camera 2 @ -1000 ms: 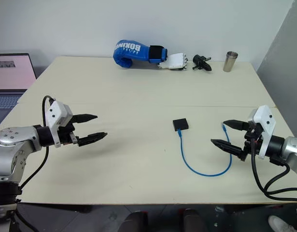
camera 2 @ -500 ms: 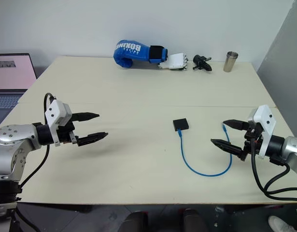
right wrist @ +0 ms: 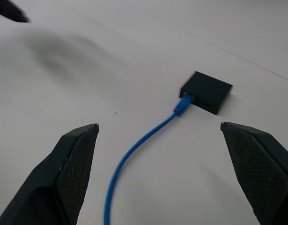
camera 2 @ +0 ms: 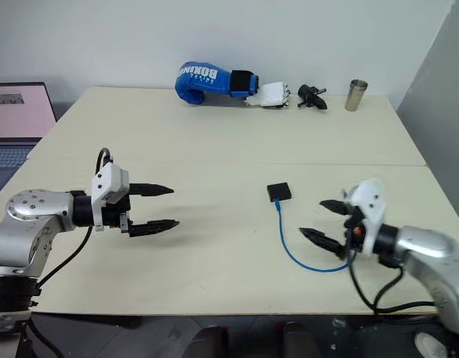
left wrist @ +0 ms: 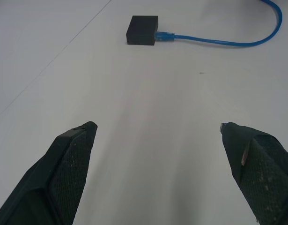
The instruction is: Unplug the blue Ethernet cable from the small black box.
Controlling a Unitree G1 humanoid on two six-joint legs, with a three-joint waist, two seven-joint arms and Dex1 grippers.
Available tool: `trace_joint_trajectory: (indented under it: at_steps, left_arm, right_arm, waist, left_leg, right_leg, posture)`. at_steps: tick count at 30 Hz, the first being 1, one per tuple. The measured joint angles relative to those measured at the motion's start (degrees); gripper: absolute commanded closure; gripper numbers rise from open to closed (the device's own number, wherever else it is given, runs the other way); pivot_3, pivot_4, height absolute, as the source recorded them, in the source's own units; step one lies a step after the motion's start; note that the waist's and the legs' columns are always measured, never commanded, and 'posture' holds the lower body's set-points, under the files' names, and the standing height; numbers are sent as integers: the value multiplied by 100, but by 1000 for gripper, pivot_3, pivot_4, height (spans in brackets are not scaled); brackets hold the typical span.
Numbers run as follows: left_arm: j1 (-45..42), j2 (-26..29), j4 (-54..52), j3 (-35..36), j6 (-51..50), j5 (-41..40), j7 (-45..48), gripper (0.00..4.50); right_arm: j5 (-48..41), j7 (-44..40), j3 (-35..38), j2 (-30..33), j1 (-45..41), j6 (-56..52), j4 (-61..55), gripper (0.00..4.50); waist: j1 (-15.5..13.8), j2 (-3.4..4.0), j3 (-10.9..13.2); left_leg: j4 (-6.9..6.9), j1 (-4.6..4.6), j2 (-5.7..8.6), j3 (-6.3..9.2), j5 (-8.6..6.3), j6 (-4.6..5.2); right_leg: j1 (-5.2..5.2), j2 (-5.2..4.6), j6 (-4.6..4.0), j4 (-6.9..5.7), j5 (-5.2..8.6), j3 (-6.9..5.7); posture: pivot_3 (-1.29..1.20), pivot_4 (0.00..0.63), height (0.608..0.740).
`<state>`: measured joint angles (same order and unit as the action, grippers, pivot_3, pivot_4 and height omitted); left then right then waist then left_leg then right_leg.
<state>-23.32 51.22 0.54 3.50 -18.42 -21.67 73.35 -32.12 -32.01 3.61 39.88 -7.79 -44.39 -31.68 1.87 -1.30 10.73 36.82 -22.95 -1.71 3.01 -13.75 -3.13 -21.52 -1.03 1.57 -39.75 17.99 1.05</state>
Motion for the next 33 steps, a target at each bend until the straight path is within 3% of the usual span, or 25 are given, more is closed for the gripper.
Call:
trace_joint_trajectory:
  at_steps: [5,7,15,20,22,33]
  left_arm:
    - [-126,-62,-51,-176,33,16,102,3]
    - [-181,-107,-45,-226,46,23,107,3]
    - [-224,-181,-76,-330,97,34,106,3]
    - [-215,-235,-171,-330,105,33,94,0]
    - [-215,-248,-210,-330,105,33,89,0]
    - [-219,-343,-211,-330,72,26,-1,0]
  right_arm:
    - [1131,1556,-1019,-1537,-455,-75,763,103]
    - [1421,1866,-1295,-1846,-551,-53,1031,103]
    - [2202,2767,-1379,-3036,-1152,433,2357,103]
    - [2435,2996,-1309,-3355,-1314,522,2648,1000]
    - [2517,3022,-1312,-3410,-1313,472,2626,1653]
    - [2638,3055,-1284,-3607,-1242,31,2299,4199]
  waist:
    - [0,0,0]
    - [-3,2,1]
    - [-3,2,1]
    - [0,1,0]
    - [0,1,0]
    - [0,1,0]
  left_leg:
    - [-3,-4,-1,-4,0,0]
    - [-2,-11,-1,-4,0,0]
    - [-3,-10,0,-5,0,0]
    - [-3,-8,-1,-4,0,0]
    - [-3,-8,-1,-4,0,0]
    - [-3,-8,-1,-4,0,0]
  right_leg:
    - [-20,4,-4,-21,1,5]
    - [-25,3,-4,-21,1,4]
    - [-25,2,-5,-22,1,4]
    - [-25,3,-5,-25,1,4]
    - [-24,3,-5,-25,1,4]
    - [-24,3,-5,-25,1,4]
  posture:
    - [0,150,740]
    - [0,150,740]
    - [0,150,740]
    - [0,150,740]
    - [0,150,740]
    - [0,150,740]
